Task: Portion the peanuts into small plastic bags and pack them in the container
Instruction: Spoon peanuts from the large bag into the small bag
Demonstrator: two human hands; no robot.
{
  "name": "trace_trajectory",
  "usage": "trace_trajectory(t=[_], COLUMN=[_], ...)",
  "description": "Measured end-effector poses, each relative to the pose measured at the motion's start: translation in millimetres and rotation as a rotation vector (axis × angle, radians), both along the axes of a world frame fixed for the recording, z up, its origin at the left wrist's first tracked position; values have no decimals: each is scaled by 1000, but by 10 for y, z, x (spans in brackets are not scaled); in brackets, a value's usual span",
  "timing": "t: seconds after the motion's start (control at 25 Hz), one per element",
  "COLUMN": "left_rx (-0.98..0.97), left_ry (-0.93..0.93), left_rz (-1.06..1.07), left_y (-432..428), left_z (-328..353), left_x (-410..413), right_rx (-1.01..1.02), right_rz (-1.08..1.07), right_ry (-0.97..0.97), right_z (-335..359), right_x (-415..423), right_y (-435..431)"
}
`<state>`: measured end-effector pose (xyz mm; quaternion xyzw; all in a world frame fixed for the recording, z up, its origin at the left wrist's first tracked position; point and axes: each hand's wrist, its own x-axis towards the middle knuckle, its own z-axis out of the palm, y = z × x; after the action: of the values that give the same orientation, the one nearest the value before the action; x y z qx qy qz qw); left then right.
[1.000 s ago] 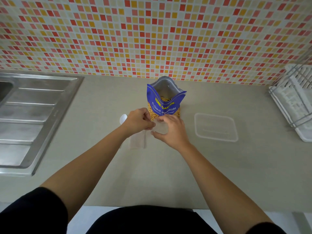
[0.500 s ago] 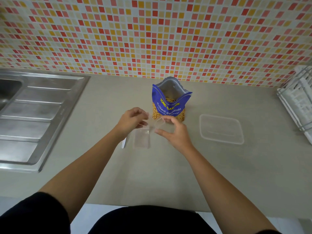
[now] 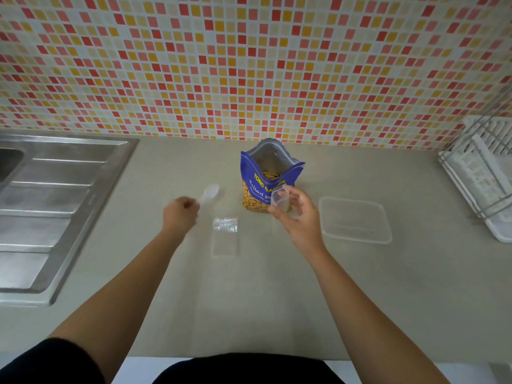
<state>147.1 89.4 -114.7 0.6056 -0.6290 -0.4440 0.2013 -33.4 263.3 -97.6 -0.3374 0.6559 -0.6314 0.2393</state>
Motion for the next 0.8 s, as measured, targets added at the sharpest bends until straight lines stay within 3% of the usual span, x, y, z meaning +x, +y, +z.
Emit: trace_trajectory(t=[0.08, 0.16, 0.28, 0.4, 0.48, 0.6, 0.64, 0.8], left_rx=[-117, -176, -54, 44, -143, -660, -741, -710], left_ry=[220, 415, 663, 786, 616, 128, -11, -462], left_rz=[34, -64, -137, -124, -195, -569, -676, -756], left_y=[-123, -171, -159, -134, -142, -64, -30, 0], left_z=[484, 993, 1378, 1427, 1378, 1292, 1274, 1185], left_x=[-172, -350, -607, -834, -949, -1123, -1190, -1436], right_rx=[-42, -88, -117, -97, -68, -34, -32, -19], right_rz=[-22, -50, -122, -150, -138, -135, -134, -121], right_ry=[-13, -8, 22, 38, 53, 51, 45, 14], right_z=[95, 198, 305, 358, 370, 337, 325, 276], right_x=[-98, -210, -360, -474, -525, -586, -602, -630], right_y=[-15, -45, -125, -195, -226, -255, -261, -268])
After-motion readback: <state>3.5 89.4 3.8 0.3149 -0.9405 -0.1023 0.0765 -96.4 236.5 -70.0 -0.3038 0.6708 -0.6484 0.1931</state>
